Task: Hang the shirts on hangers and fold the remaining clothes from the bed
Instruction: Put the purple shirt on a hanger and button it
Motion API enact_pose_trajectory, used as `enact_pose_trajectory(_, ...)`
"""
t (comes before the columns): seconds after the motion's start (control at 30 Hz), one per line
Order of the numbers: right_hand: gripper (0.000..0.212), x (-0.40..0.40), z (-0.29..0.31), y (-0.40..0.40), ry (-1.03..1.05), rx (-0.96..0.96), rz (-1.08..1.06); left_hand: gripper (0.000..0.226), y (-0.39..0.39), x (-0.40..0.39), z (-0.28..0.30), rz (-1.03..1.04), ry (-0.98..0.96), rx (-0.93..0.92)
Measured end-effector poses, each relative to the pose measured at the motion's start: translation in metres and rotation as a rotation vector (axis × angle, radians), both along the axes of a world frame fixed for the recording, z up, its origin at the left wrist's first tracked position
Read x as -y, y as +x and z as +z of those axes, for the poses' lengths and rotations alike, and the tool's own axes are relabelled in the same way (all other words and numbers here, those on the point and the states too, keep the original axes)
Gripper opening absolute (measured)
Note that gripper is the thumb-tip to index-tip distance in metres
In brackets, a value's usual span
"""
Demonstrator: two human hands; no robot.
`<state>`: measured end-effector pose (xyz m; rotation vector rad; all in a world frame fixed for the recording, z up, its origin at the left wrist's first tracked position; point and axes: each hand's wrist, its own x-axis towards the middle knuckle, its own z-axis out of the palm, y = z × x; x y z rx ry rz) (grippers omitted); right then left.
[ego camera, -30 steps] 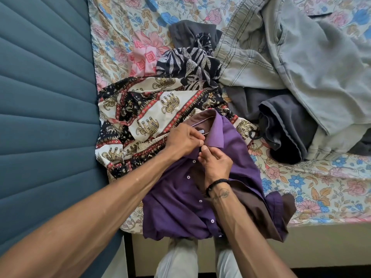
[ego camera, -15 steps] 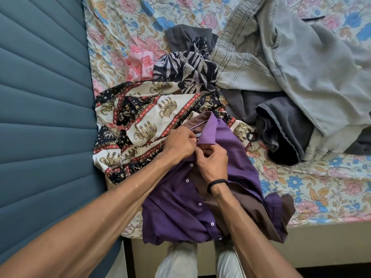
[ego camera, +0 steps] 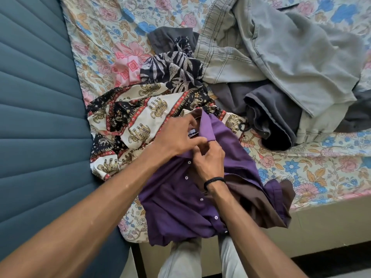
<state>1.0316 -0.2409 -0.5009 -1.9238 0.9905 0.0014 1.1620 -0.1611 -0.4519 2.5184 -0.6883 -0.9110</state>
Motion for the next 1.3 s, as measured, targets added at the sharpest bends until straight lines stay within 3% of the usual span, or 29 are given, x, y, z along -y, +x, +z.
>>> enact_pose_trajectory(0.07,0.025,-0.001,-0.001,0.000,-0.042,0.004,-0.024,0.035,-0.015,-0.010,0.003,0.218,0.062,0.074)
enact_pose_trajectory(0.13,0.027,-0.002,0.001,0.001,-0.064,-0.016,-0.020,0.048,-0.044,-0.020,-0.001,0.291,0.248,-0.092)
enact_pose_trajectory(0.2,0.028,-0.001,-0.001,0.001,-0.025,-0.058,-0.029,0.042,-0.082,-0.025,-0.008,0.366,0.275,-0.324)
enact_pose_trajectory(0.27,0.032,0.001,-0.004,0.001,0.086,-0.100,-0.096,0.028,-0.115,-0.019,-0.017,0.604,0.097,-0.458)
enact_pose_trajectory(0.33,0.037,0.004,-0.009,0.000,0.219,-0.119,-0.176,0.017,-0.138,-0.003,-0.027,1.015,-0.146,-0.477)
enact_pose_trajectory(0.37,0.036,0.006,-0.012,-0.001,0.286,-0.127,-0.207,0.017,-0.143,0.006,-0.029,1.196,-0.219,-0.425)
enact_pose_trajectory(0.43,0.029,0.010,-0.013,0.001,0.451,-0.130,-0.262,0.018,-0.145,0.022,-0.031,1.360,-0.262,-0.238)
enact_pose_trajectory(0.5,0.020,0.016,-0.012,0.006,0.607,-0.137,-0.311,0.020,-0.147,0.030,-0.036,1.412,-0.280,-0.128)
enact_pose_trajectory(0.6,0.019,0.026,-0.014,0.014,0.681,-0.183,-0.277,0.026,-0.144,0.034,-0.039,1.428,-0.283,0.038)
enact_pose_trajectory(0.77,0.022,0.034,-0.015,0.017,0.705,-0.213,-0.281,0.016,-0.138,0.038,-0.046,1.112,-0.266,0.181)
enact_pose_trajectory(0.9,0.023,0.035,-0.022,0.015,0.580,-0.280,-0.196,0.023,-0.132,0.036,-0.055,1.072,-0.130,0.083)
enact_pose_trajectory(1.0,0.030,0.031,-0.028,0.016,0.590,-0.280,-0.162,0.033,-0.126,0.031,-0.065,1.123,-0.150,0.032)
enact_pose_trajectory(1.13,0.045,0.033,-0.044,0.009,0.441,-0.229,-0.081,0.032,-0.121,0.032,-0.068,1.143,-0.208,0.032)
enact_pose_trajectory(1.23,0.053,0.036,-0.074,-0.001,0.388,-0.189,-0.098,0.029,-0.122,0.037,-0.071,1.303,-0.262,-0.103)
enact_pose_trajectory(1.3,0.048,0.034,-0.053,0.003,0.357,-0.196,-0.066,0.039,-0.118,0.044,-0.073,1.478,-0.249,-0.122)
